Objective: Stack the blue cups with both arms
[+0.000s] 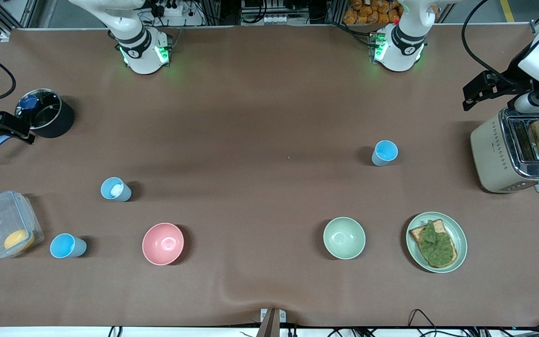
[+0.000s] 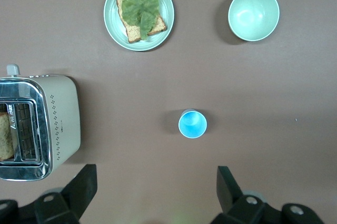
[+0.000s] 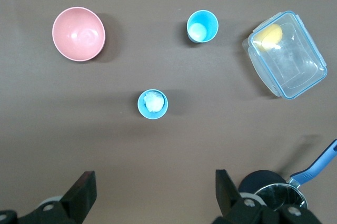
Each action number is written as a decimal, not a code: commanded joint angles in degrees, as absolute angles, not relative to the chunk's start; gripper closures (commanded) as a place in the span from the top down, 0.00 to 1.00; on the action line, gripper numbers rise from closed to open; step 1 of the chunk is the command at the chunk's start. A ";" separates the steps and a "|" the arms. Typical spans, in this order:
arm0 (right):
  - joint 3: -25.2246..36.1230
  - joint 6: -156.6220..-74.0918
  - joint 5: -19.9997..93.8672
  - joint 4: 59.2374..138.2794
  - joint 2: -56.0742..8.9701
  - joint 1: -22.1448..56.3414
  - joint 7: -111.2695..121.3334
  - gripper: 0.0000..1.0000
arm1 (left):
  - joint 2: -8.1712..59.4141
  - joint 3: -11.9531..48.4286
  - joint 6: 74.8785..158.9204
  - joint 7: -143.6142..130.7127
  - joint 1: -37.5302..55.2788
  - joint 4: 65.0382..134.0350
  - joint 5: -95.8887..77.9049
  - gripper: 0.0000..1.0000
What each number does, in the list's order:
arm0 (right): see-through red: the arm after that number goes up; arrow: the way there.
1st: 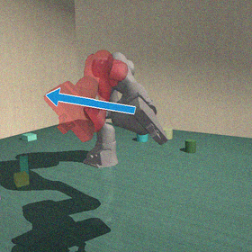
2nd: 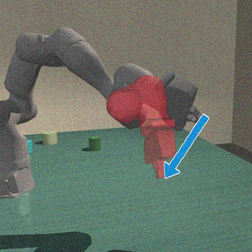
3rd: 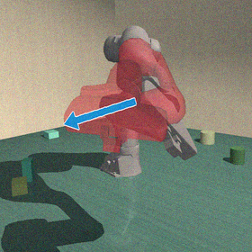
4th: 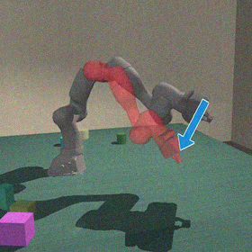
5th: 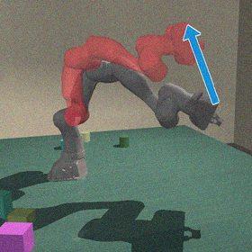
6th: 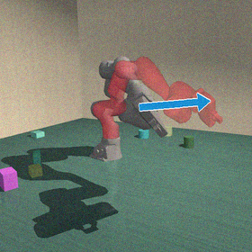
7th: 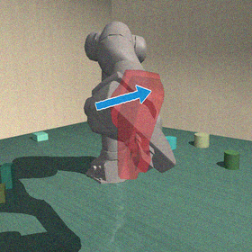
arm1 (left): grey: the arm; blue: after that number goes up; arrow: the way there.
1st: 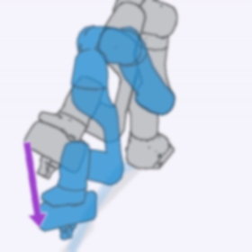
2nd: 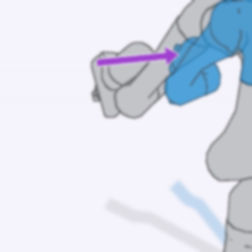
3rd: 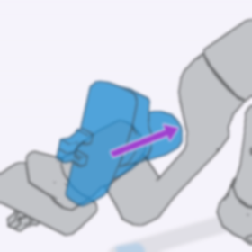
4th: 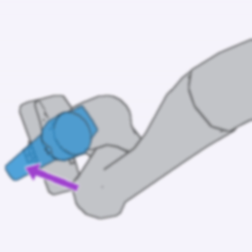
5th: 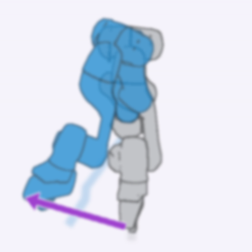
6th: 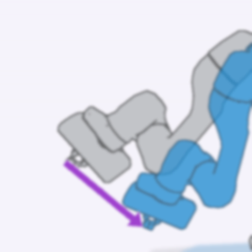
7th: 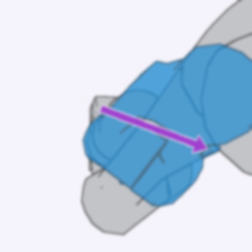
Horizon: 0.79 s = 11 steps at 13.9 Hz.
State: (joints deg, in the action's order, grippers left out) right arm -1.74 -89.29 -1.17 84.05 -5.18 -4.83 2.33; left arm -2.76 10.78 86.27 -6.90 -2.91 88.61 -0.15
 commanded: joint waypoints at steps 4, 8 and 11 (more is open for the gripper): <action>-2.37 -88.86 -1.41 82.97 -5.45 -5.10 1.41 1.00 | -3.87 10.81 85.17 -7.91 -3.08 88.24 -1.14 1.00; -2.55 -89.21 -1.23 83.14 -5.71 -5.54 2.10 1.00 | -3.78 10.37 85.17 -7.82 -3.43 88.42 -1.23 1.00; -2.37 -90.44 1.14 83.76 -6.50 -5.62 2.20 1.00 | -3.43 10.02 85.17 -7.82 -3.60 88.50 -1.14 1.00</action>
State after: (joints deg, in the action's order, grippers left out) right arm -1.86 -89.80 -0.08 83.94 -5.49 -4.81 2.33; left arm -3.23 10.09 86.12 -6.90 -3.15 88.63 -0.15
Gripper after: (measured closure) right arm 0.000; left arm 0.000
